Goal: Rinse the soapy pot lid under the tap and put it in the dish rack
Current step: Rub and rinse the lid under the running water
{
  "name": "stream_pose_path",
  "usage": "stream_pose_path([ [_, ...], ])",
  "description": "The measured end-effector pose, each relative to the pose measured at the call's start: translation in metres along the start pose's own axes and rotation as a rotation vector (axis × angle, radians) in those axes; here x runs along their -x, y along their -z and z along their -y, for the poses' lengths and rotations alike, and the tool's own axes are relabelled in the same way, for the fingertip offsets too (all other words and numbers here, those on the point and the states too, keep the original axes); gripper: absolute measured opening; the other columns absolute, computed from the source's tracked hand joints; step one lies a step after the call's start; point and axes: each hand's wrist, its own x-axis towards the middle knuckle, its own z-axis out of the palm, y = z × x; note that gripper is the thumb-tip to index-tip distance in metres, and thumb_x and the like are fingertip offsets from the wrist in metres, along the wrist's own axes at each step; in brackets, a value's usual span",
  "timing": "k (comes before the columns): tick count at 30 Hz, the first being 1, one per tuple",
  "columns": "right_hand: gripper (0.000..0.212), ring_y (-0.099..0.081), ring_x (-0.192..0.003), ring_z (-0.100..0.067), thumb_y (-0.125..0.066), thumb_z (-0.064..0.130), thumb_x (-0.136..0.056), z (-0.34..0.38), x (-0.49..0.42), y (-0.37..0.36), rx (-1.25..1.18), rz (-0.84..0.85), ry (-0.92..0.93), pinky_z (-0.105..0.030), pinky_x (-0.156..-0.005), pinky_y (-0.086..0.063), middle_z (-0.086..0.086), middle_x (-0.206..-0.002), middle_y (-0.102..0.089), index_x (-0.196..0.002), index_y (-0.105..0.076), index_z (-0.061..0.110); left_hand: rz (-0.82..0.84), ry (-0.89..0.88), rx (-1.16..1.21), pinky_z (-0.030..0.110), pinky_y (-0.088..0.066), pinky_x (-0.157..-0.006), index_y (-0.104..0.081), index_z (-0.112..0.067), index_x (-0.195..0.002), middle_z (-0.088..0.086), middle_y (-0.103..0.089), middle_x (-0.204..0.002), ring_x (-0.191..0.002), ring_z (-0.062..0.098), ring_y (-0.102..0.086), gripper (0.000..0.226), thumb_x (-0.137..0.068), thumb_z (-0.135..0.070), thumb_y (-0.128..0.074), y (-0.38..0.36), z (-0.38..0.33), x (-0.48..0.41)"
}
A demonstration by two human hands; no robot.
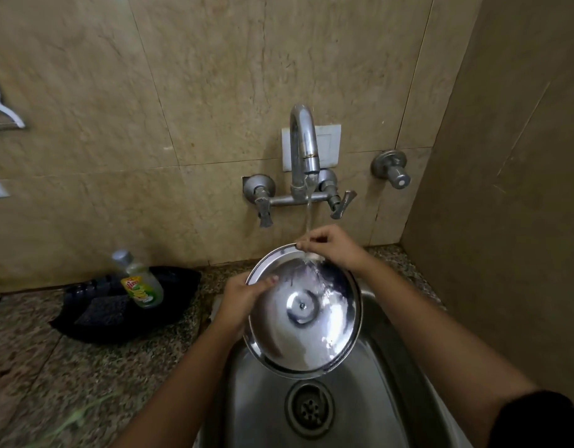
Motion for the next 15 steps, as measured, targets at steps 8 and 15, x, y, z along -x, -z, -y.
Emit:
stream_pose_path([
  [8,0.027,-0.062,-0.083,-0.014,-0.065,0.019,-0.088,0.025,0.008,-0.016,0.190,0.101,0.211,-0.025,-0.077,-0.049,-0.002,-0.086,-0.065,-0.115,-0.068,0.015,0.046,-0.119,-0.088,0.044,-0.054,-0.081,-0.075,-0.004,-0.091,0.025,-0.074,-0.092,-0.082,0.033,-0.069,0.013,-0.079,-0.004,-0.071,-0.011,-0.008,0.003],
  [15,0.020,-0.066,-0.086,-0.008,-0.061,0.011,-0.090,-0.009,0.026,-0.004,-0.188,-0.215,-0.033,-0.026,-0.083,-0.052,-0.004,-0.099,-0.072,-0.109,-0.069,0.010,0.015,-0.105,-0.185,0.038,-0.054,-0.075,-0.073,-0.006,-0.085,0.017,-0.073,-0.083,-0.078,0.028,-0.068,0.009,-0.076,-0.003,-0.073,0.005,-0.006,0.003],
])
